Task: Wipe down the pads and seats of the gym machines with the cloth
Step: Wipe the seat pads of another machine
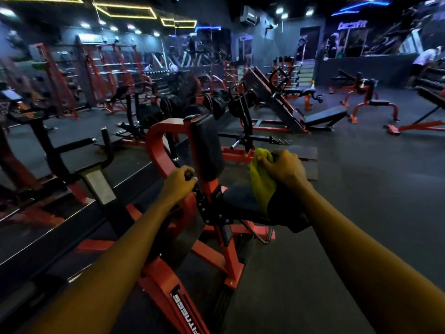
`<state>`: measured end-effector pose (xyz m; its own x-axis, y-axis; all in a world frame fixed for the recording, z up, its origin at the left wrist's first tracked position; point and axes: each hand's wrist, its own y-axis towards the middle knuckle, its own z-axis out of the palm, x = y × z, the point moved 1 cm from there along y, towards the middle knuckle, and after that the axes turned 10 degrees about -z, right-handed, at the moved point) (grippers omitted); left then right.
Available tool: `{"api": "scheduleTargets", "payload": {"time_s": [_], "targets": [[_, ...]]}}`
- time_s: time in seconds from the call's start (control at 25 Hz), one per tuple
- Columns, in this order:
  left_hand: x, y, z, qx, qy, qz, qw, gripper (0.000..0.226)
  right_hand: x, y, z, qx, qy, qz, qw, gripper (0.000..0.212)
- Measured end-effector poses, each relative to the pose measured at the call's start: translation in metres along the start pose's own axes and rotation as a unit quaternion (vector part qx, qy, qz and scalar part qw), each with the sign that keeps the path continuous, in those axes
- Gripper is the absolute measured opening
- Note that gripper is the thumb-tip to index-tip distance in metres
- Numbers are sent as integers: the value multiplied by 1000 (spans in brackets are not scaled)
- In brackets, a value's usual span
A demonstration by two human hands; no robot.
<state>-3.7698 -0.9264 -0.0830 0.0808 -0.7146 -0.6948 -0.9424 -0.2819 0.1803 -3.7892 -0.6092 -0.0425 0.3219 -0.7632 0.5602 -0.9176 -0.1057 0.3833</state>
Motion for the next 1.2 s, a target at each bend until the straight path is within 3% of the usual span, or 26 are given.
{"api": "scheduleTargets", "payload": {"time_s": [0.32, 0.6, 0.84, 1.04, 1.2], "targets": [[6, 177, 60, -35, -6, -31, 999, 32, -42, 171, 59, 41, -1, -71, 997, 29], [5, 273, 92, -99, -26, -40, 994, 62, -70, 298, 135, 35, 52, -123, 990, 46], [3, 310, 116, -149, 15, -15, 989, 68, -82, 361, 218, 21, 170, -200, 965, 48], [-12, 319, 120, -186, 30, 1, 982, 58, -70, 393, 261, -35, 291, -171, 941, 55], [-14, 325, 117, -188, 33, -20, 981, 53, -51, 379, 293, -6, 284, -215, 934, 73]]}}
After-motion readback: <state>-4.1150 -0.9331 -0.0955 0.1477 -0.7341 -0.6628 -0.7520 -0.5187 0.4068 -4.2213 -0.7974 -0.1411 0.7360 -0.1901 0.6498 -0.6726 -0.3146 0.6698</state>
